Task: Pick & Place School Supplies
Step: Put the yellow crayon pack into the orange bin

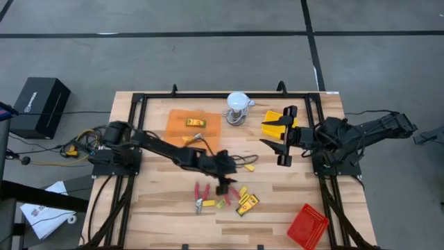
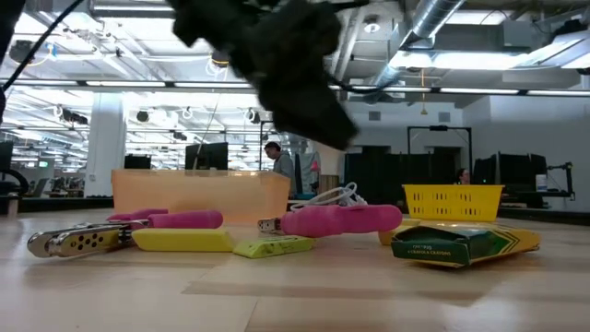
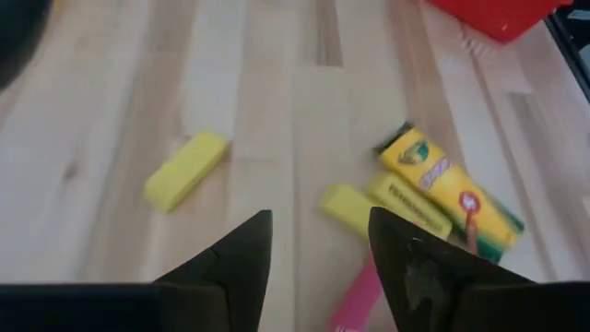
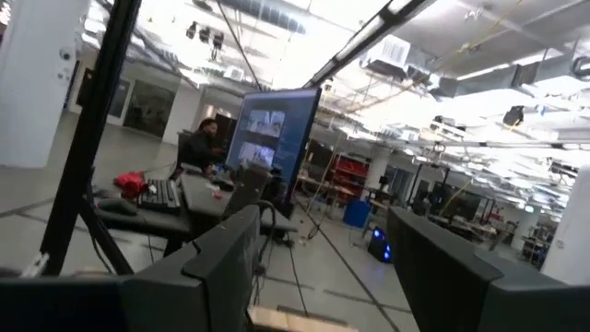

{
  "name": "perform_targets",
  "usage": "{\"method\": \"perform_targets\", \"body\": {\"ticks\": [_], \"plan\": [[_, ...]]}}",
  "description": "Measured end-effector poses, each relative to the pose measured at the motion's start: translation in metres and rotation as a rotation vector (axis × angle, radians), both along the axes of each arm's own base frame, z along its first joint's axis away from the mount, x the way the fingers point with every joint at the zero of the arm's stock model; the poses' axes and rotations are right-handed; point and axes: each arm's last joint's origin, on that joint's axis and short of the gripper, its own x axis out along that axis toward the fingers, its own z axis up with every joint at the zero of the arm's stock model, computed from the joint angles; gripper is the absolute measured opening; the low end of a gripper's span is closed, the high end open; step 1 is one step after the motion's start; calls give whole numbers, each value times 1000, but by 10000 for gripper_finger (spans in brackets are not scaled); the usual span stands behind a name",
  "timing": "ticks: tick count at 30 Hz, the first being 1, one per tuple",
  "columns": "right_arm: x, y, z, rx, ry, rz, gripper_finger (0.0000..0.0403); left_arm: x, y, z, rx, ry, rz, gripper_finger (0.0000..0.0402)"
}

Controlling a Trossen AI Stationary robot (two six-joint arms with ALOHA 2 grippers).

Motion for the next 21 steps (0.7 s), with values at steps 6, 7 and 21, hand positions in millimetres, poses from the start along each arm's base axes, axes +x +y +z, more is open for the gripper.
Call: {"method": "perform_targets", "body": {"ticks": [6, 7, 21], "plan": [[0, 0, -1, 0, 16, -9, 228, 24, -17, 0, -23, 30, -15, 181], [0, 0, -2, -1, 17, -9, 228, 26, -19, -1, -30, 30, -14, 181], [0, 0, -2, -4, 20, -5, 228, 58, -52, -34, -148, 81, -18, 181]]}}
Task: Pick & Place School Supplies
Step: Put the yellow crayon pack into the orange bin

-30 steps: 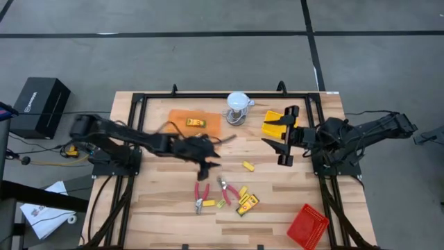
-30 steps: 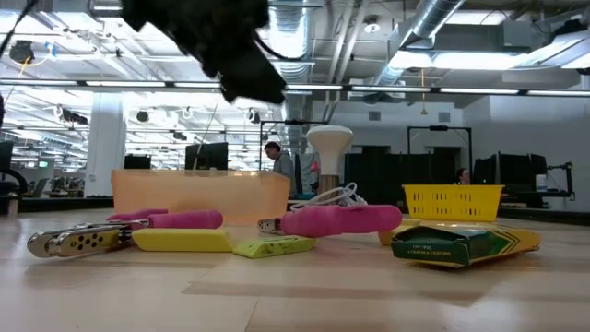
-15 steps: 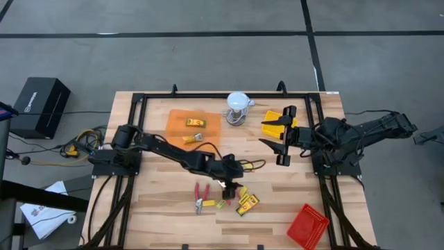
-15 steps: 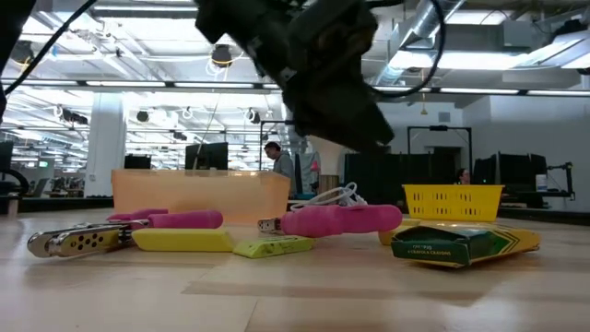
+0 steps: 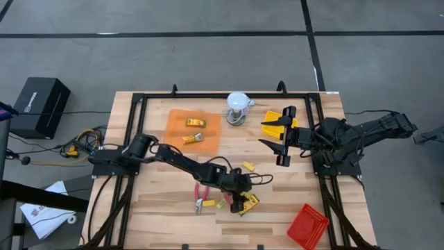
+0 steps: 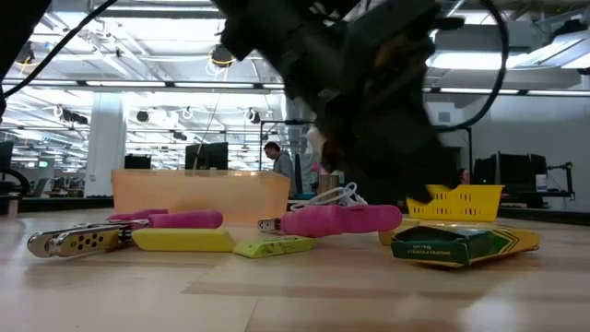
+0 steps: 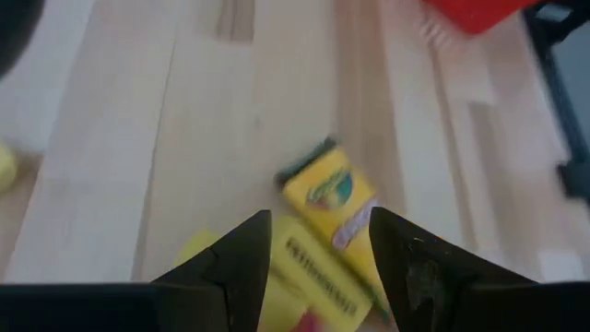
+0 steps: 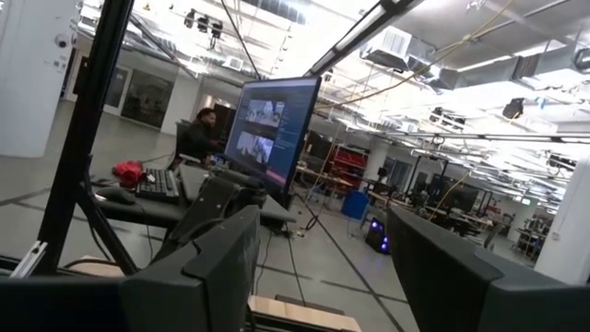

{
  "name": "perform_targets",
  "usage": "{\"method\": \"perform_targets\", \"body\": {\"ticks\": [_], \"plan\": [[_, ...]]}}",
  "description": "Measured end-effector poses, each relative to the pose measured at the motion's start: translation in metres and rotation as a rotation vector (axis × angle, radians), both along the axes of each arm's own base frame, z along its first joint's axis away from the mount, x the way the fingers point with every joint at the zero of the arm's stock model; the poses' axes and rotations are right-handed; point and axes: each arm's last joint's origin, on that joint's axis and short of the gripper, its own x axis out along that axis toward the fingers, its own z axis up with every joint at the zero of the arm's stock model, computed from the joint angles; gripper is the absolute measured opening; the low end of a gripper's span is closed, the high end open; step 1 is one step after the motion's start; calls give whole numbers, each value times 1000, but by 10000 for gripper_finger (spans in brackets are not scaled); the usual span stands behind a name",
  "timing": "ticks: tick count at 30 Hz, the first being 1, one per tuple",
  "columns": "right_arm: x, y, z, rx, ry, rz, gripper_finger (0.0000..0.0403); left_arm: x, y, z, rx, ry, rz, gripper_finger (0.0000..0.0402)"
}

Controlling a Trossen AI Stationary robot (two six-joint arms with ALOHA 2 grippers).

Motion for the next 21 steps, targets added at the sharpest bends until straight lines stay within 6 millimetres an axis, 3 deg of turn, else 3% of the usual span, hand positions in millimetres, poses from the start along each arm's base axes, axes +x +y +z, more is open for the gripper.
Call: {"method": "perform_targets", "body": {"ticks": [9, 16, 21], "plan": [[-1, 6, 0, 0, 0, 27, 228, 5, -7, 9, -22, -27, 9, 181], [-2, 9, 0, -5, -4, 43, 228, 9, -7, -13, -14, 18, 30, 181], [-2, 9, 1, -4, -8, 43, 228, 23, -10, -28, -20, 21, 22, 181]]}}
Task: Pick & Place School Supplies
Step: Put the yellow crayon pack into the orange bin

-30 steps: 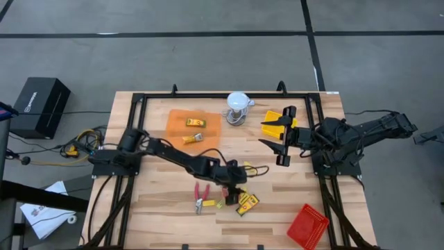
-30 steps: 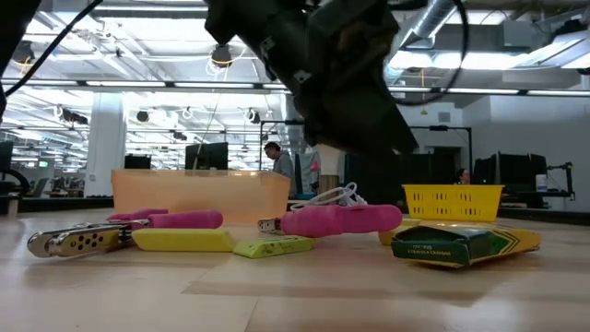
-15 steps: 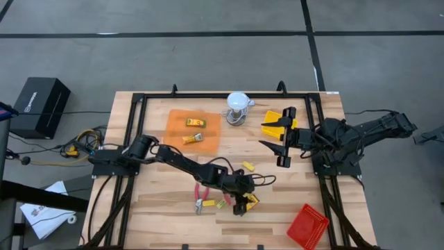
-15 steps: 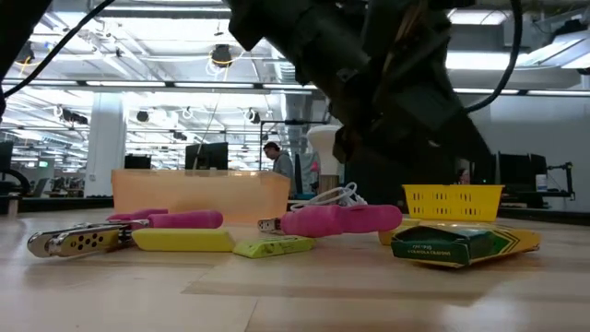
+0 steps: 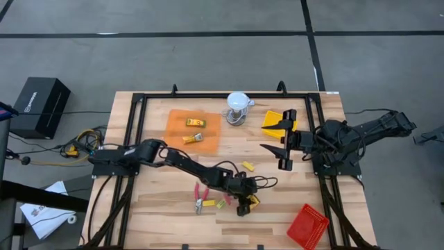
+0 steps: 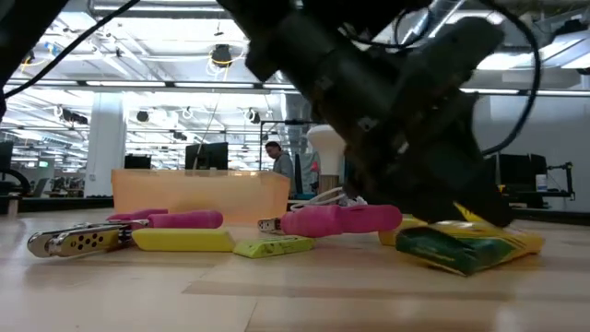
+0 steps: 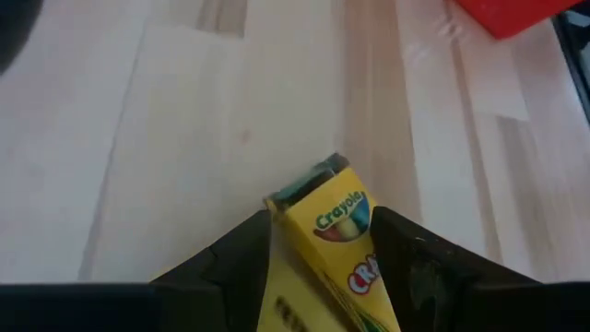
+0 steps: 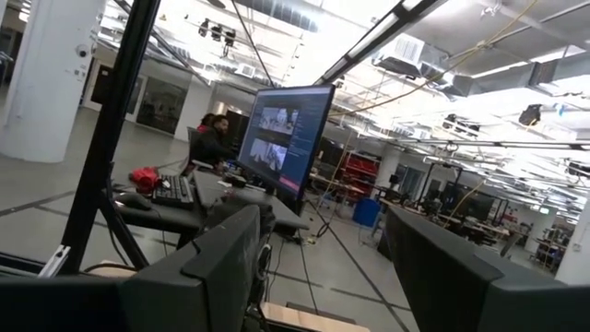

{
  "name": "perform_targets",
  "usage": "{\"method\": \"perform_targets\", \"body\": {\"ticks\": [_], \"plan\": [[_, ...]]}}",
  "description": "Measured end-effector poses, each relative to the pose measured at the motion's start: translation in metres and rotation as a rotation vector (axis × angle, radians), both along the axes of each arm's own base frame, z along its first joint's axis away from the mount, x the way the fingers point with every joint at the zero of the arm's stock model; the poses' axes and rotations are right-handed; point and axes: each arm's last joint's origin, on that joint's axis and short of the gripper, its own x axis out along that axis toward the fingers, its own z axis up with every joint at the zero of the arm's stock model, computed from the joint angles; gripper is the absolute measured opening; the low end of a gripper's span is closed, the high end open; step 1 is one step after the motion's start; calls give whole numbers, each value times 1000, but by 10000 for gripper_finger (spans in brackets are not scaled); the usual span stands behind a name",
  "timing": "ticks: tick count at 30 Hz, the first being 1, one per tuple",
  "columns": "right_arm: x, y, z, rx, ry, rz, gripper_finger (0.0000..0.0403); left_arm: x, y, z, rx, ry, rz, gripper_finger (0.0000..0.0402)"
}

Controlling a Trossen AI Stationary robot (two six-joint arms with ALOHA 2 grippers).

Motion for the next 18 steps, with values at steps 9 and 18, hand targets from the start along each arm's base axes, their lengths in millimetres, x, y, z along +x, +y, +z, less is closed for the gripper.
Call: {"method": "perform_targets", "body": {"ticks": [9, 18], "plan": [[0, 0, 0, 2, 1, 1, 228, 7, -3, -16, -17, 33, -9, 181], [0, 0, 0, -1, 1, 0, 228, 6, -2, -19, -1, 47, -40, 108]]}}
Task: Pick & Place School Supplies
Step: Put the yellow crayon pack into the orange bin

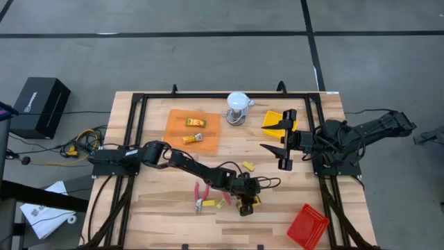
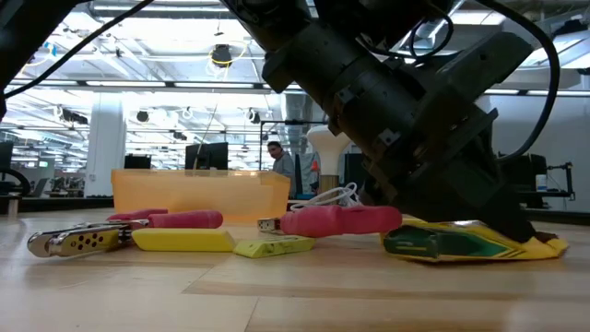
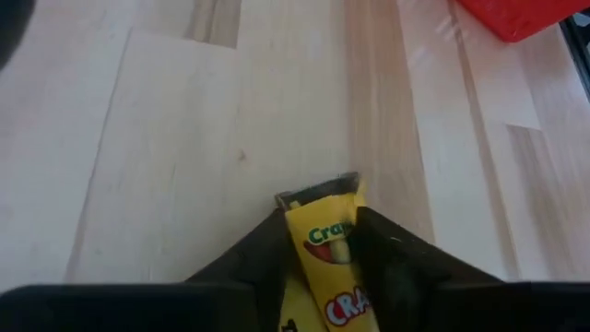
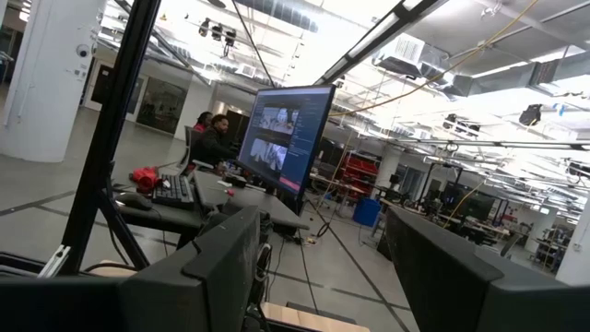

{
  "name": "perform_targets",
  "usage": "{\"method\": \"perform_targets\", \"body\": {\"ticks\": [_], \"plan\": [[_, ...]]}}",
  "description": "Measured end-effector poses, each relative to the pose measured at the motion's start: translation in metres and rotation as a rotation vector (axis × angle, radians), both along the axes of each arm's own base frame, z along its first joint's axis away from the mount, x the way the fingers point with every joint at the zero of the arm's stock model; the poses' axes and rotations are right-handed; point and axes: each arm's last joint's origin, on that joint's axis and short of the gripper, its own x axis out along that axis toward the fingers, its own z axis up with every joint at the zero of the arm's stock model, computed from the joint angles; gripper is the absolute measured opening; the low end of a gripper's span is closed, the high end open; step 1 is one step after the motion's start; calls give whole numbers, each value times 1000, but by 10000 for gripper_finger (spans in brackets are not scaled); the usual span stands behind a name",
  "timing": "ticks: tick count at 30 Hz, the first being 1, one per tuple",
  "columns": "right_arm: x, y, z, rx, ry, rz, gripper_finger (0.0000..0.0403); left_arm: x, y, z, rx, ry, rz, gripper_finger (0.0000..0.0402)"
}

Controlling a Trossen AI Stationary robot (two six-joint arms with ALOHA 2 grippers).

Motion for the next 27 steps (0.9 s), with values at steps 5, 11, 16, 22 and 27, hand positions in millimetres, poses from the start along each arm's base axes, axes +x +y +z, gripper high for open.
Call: {"method": "perform_targets", "body": {"ticks": [5, 11, 16, 22, 27], "plan": [[0, 0, 0, 0, 0, 0, 228, 1, -1, 1, -2, -26, -23, 59], [0, 0, 0, 0, -1, 0, 228, 3, -3, 13, -22, -90, -69, 60], [0, 0, 1, 2, -6, 0, 228, 7, -3, 33, -8, -164, -97, 46], [0, 0, 1, 4, -9, -4, 228, 9, 4, 61, 32, -254, -85, 22], [0, 0, 1, 6, -8, -10, 228, 7, 17, 82, 98, -286, -67, 31]]}}
